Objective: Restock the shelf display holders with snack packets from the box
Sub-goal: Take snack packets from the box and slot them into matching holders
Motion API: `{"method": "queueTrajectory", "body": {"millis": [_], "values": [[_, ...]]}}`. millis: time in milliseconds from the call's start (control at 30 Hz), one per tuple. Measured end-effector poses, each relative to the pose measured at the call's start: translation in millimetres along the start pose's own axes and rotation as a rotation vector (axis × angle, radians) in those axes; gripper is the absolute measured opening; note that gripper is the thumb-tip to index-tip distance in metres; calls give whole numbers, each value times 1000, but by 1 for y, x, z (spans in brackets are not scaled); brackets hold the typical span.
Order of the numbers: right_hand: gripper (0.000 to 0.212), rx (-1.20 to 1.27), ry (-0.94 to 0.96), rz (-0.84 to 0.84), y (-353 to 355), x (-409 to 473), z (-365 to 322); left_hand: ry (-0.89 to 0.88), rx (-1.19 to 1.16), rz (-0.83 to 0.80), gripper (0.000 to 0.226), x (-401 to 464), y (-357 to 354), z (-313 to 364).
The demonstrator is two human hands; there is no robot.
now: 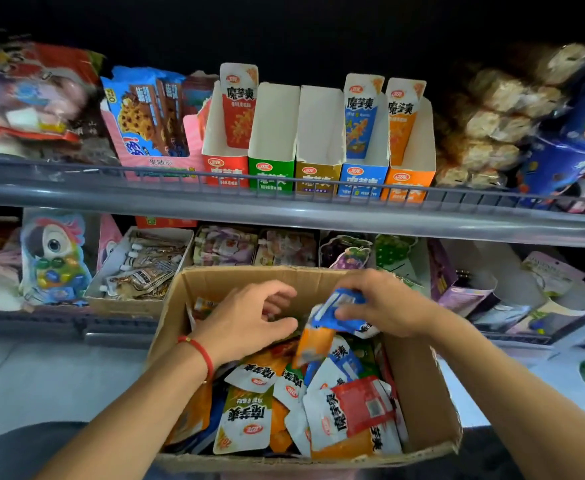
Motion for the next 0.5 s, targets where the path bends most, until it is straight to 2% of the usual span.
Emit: {"method": "queueTrajectory", "body": {"millis": [67,133,200,300,333,400,433,500], "values": [[9,277,-13,70,22,-8,-6,21,-157,-83,50,2,-12,8],[9,562,-62,106,26,-10,-6,68,-253,-107,32,3,-22,10],[17,647,-128,202,27,-8,3,146,-368,-33,16,6,-21,7],[19,389,-150,465,48,-12,17,284,-621,60,14,3,-16,-2],[16,317,-99,567,57,-17,14,324,-688,83,18,3,-14,-5],[7,196,138,707,67,-30,-13,399,-839,92,24,0,-15,-7],[5,128,285,697,61,-33,-32,437,-961,55,28,-1,-19,-5],[15,-16,518,549,33,-32,-62,480,-1237,-60,34,-5,-30,7]]}}
Point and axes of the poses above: each hand's wrist, its own x-axis towards the middle knuckle, its own y-axis out of the back of the hand, z = x × y, the point moved 9 cm from there along x, towards the middle knuckle, and after that the axes turned 4 degrees about x, right-handed, at the moved point
